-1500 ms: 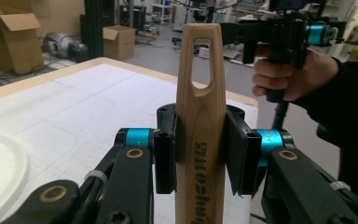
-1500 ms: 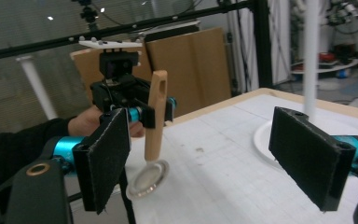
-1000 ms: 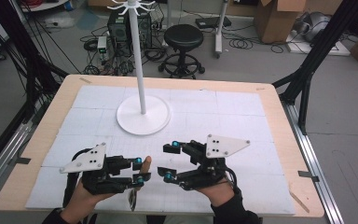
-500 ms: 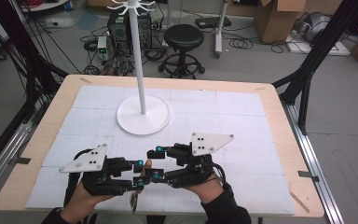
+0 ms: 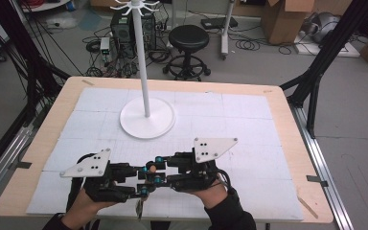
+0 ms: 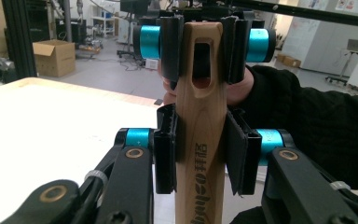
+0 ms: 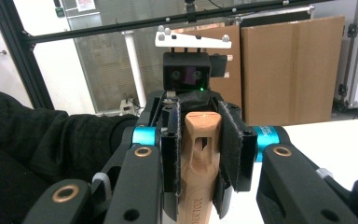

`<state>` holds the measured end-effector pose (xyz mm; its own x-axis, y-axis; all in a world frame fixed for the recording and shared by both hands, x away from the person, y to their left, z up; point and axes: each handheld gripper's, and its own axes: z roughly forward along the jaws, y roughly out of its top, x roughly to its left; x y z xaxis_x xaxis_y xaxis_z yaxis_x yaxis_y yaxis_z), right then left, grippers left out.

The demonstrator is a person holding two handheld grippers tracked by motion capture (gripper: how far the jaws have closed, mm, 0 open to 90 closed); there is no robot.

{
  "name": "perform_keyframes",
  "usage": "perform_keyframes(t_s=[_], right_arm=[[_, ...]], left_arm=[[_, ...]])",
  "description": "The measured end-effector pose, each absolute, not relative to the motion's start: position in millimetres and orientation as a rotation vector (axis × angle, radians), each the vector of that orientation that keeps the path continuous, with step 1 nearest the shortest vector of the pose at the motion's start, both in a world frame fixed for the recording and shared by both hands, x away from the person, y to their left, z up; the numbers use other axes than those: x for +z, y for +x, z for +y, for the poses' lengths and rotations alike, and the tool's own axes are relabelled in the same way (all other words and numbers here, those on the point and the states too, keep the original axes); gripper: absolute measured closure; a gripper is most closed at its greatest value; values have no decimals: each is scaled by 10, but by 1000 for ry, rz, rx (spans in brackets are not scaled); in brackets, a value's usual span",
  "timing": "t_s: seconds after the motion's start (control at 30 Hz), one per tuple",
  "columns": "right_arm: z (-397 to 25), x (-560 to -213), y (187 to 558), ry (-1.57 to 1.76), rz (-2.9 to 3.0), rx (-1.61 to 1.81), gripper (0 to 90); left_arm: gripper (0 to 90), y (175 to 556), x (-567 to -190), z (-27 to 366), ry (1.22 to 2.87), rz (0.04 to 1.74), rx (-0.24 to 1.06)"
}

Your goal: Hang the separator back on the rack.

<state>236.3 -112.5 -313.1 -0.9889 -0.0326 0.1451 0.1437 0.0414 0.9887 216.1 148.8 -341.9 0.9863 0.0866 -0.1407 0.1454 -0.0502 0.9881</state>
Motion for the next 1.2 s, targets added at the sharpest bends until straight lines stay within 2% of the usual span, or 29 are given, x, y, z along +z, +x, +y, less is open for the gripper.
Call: perform_keyframes(t_s=[0.13,0.17,0.23,0.37,0.63,0.87,1.03,1.2], right_arm=[[-1116,-3094,2343,-126,-2185,-2096,714],[-1116,-3081,2339,-145,-2195,-2101,714],[-1113,-3028,2328,-200,-2231,-2089,715],[-1127,-2968,2314,-256,-2269,-2088,715],[-1169,-2808,2295,-306,-2301,-2126,715],[-1153,-2605,2257,-411,-2330,-2160,715],[-1122,-2579,2217,-463,-2335,-2162,715],[-1102,-2618,2209,-492,-2325,-2154,714]], left_arm=[[659,2162,-3420,1494,1602,188,-25],[608,2164,-3423,1494,1598,212,-6],[450,2176,-3434,1497,1601,242,3],[380,2199,-3470,1483,1620,270,12],[363,2213,-3528,1453,1648,310,54],[377,2202,-3546,1422,1653,322,64],[387,2192,-3548,1410,1663,318,66],[498,2183,-3548,1402,1672,299,37]])
